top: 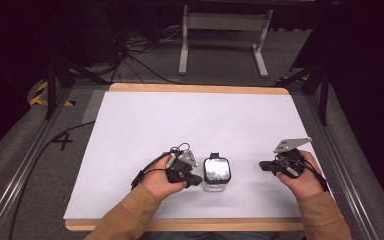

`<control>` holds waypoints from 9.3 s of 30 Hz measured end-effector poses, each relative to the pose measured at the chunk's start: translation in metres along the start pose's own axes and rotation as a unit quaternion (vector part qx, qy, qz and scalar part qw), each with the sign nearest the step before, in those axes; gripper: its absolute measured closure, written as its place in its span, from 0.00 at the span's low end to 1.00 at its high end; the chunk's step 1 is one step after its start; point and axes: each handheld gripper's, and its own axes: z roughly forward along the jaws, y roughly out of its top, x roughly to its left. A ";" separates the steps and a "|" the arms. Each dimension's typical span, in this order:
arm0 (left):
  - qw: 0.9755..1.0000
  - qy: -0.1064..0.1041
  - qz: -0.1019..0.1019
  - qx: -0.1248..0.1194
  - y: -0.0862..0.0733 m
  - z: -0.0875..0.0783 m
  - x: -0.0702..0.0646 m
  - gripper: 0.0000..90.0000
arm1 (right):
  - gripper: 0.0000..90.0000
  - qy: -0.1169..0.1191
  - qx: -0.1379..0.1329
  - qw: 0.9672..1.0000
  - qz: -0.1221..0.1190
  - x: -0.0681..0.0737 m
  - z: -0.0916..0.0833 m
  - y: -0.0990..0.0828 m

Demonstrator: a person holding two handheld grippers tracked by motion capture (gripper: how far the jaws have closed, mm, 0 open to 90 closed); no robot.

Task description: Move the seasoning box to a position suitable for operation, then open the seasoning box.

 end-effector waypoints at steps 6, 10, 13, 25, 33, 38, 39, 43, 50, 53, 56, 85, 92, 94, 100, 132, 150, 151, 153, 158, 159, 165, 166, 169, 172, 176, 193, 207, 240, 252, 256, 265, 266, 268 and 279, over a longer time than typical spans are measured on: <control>1.000 0.008 -0.019 0.000 0.004 -0.018 0.001 0.85 | 0.98 0.003 -0.002 1.000 0.002 0.000 -0.001 0.000; 1.000 0.005 -0.010 -0.025 0.012 -0.037 -0.002 0.83 | 0.98 0.002 -0.004 1.000 0.000 -0.001 0.000 0.000; 0.999 0.016 0.017 -0.023 0.019 -0.046 -0.005 0.79 | 0.98 0.003 -0.003 1.000 0.002 -0.001 0.001 0.001; 0.999 0.023 0.037 -0.021 0.060 -0.063 0.002 0.95 | 0.98 0.005 -0.001 1.000 -0.002 0.002 0.004 0.003; 0.999 0.020 0.031 -0.024 0.086 -0.052 0.015 0.97 | 0.98 0.007 -0.002 1.000 -0.004 0.002 0.005 0.003; 0.999 0.016 0.023 -0.022 0.093 -0.042 0.022 0.99 | 0.98 0.009 -0.003 1.000 -0.006 0.003 0.005 0.004; 0.999 0.014 0.021 -0.021 0.094 -0.039 0.023 1.00 | 0.98 0.008 -0.002 1.000 -0.008 0.003 0.005 0.004; 1.000 0.003 0.018 -0.018 0.097 -0.027 0.028 1.00 | 0.98 0.008 -0.003 1.000 -0.010 0.004 0.005 0.004; 1.000 -0.003 0.015 -0.004 0.097 -0.013 0.034 1.00 | 0.98 0.012 -0.004 1.000 -0.007 0.003 0.004 0.004; 1.000 -0.002 0.011 0.002 0.096 -0.010 0.036 1.00 | 0.98 0.011 -0.005 1.000 -0.008 0.003 0.005 0.004; 1.000 -0.004 0.010 -0.002 0.096 -0.009 0.037 1.00 | 0.98 0.010 -0.004 1.000 -0.010 0.004 0.005 0.004; 1.000 -0.015 -0.014 -0.001 0.096 -0.007 0.044 1.00 | 1.00 0.064 -0.017 0.996 -0.057 0.037 0.003 0.020; 1.000 -0.018 -0.017 0.003 0.096 -0.007 0.045 1.00 | 1.00 0.077 -0.014 0.994 -0.079 0.050 0.002 0.026; 1.000 -0.018 -0.016 0.003 0.096 -0.007 0.045 1.00 | 1.00 0.079 -0.015 0.993 -0.086 0.053 0.002 0.027; 1.000 -0.015 -0.016 0.002 0.097 -0.006 0.045 1.00 | 1.00 0.098 -0.017 0.990 -0.102 0.067 0.004 0.032; 0.997 0.005 0.000 -0.075 0.055 -0.086 -0.025 0.99 | 1.00 0.124 -0.058 0.984 -0.117 0.080 0.007 0.047; 0.988 0.034 -0.021 -0.149 0.010 -0.036 -0.050 0.98 | 1.00 0.097 -0.105 0.983 -0.115 0.078 0.003 0.050; 0.987 0.047 -0.016 -0.151 0.011 -0.033 -0.050 0.96 | 1.00 0.095 -0.106 0.983 -0.113 0.077 0.003 0.050; 0.986 0.051 -0.012 -0.155 0.011 -0.027 -0.047 0.96 | 1.00 0.094 -0.112 0.983 -0.110 0.075 0.003 0.050; 0.987 0.045 -0.020 -0.156 0.010 -0.017 -0.043 1.00 | 1.00 0.092 -0.125 0.982 -0.108 0.075 0.002 0.050; 0.987 0.044 -0.016 -0.151 0.011 -0.017 -0.043 1.00 | 1.00 0.091 -0.128 0.982 -0.108 0.075 0.002 0.050; 0.988 0.047 -0.018 -0.144 0.011 -0.011 -0.043 1.00 | 1.00 0.082 -0.145 0.981 -0.103 0.071 0.004 0.050; 0.988 0.047 -0.018 -0.144 0.011 -0.011 -0.043 1.00 | 1.00 0.081 -0.148 0.980 -0.103 0.071 0.005 0.050; 0.988 0.042 -0.027 -0.144 0.011 -0.011 -0.042 1.00 | 1.00 0.075 -0.158 0.979 -0.104 0.071 0.006 0.050; 0.989 0.045 -0.026 -0.142 0.011 -0.011 -0.042 1.00 | 1.00 0.070 -0.172 0.977 -0.104 0.070 0.008 0.051; 0.988 0.043 -0.030 -0.144 0.010 -0.011 -0.043 1.00 | 1.00 0.063 -0.188 0.975 -0.101 0.067 0.011 0.055; 0.988 0.049 -0.031 -0.140 0.011 -0.011 -0.044 1.00 | 1.00 0.046 -0.225 0.972 -0.049 0.050 0.025 0.068; 0.989 0.049 -0.024 -0.137 0.012 -0.011 -0.047 1.00 | 1.00 0.035 -0.222 0.973 -0.047 0.049 0.033 0.071; 0.976 0.150 -0.056 -0.150 -0.015 -0.126 -0.019 0.68 | 0.73 0.008 -0.224 0.974 -0.034 0.031 -0.036 0.046; 0.963 0.205 -0.106 -0.136 -0.052 -0.145 0.020 0.54 | 0.59 -0.068 -0.179 0.981 0.012 -0.010 -0.040 0.024; 0.961 0.211 -0.124 -0.127 -0.063 -0.146 0.033 0.51 | 0.56 -0.079 -0.161 0.983 0.039 -0.024 -0.037 0.014; 0.955 0.210 -0.159 -0.136 -0.092 -0.142 0.064 0.46 | 0.51 -0.097 -0.123 0.985 0.073 -0.049 -0.026 -0.005; 0.954 0.215 -0.163 -0.128 -0.099 -0.139 0.072 0.44 | 0.51 -0.100 -0.115 0.985 0.077 -0.055 -0.021 -0.009; 0.952 0.227 -0.157 -0.134 -0.107 -0.135 0.080 0.40 | 0.50 -0.107 -0.105 0.986 0.071 -0.060 -0.014 -0.014; 0.947 0.244 -0.171 -0.118 -0.122 -0.114 0.097 0.29 | 0.44 -0.096 -0.093 0.986 0.104 -0.082 0.014 -0.035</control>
